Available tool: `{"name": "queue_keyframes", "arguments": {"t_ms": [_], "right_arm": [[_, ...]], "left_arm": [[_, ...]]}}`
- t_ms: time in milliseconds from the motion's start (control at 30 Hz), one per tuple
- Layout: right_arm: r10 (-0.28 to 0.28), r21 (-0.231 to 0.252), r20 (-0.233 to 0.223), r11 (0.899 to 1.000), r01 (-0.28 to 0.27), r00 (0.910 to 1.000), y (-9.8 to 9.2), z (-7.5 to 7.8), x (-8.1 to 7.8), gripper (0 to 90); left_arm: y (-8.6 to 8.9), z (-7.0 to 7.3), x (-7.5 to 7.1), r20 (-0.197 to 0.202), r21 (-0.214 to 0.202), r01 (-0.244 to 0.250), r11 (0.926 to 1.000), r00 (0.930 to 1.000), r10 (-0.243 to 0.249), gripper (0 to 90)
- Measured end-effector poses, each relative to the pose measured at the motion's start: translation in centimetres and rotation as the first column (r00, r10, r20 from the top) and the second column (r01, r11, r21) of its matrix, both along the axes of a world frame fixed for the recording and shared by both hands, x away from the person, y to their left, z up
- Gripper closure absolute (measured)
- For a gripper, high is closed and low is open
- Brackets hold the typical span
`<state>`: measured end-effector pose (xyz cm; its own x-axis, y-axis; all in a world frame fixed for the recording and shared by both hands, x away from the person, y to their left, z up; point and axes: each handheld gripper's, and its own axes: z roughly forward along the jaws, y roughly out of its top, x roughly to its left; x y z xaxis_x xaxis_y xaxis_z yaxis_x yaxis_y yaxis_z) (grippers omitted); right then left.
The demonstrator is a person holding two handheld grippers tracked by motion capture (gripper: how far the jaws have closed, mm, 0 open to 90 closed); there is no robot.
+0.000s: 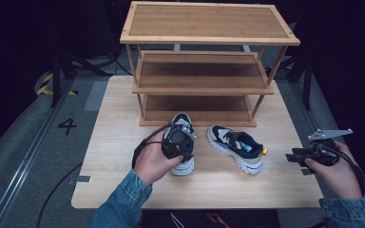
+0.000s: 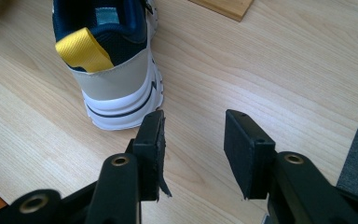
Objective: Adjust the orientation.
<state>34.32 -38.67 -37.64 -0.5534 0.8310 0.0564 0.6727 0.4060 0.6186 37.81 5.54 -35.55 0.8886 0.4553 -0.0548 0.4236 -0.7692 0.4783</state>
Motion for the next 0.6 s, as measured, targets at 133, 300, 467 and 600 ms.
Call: {"name": "queue_keyframes", "arguments": {"t_ms": [133, 300, 467, 600], "right_arm": [[-0.009, 0.0, -0.003, 1.0, 0.009, 1.0, -0.3, 0.0, -0.3, 59.9], [-0.015, 0.001, -0.004, 1.0, 0.015, 0.9999, -0.4, -0.1, -0.5, 59.9], [-0.018, 0.002, -0.012, 1.0, 0.018, 0.9998, -0.5, -0.2, -0.8, 59.9], [-0.018, -0.004, -0.011, 1.0, 0.018, 0.9998, -0.6, -0.2, -1.2, 59.9]], "left_arm": [[-0.2, 0.5, 1.2, 0.03, 0.02, 0.01, 0.9997, 0.9995, -0.011, 70.1], [-0.4, 0.6, 2.8, 0.043, 0.032, 0.005, 0.9995, 0.9991, -0.007, 69.6], [-0.3, 0.7, 4.7, 0.055, 0.04, 0.009, 0.9992, 0.9984, -0.011, 69.5], [-0.3, 0.6, 5.9, 0.072, 0.057, 0.008, 0.9983, 0.9973, -0.012, 69.5]]}}
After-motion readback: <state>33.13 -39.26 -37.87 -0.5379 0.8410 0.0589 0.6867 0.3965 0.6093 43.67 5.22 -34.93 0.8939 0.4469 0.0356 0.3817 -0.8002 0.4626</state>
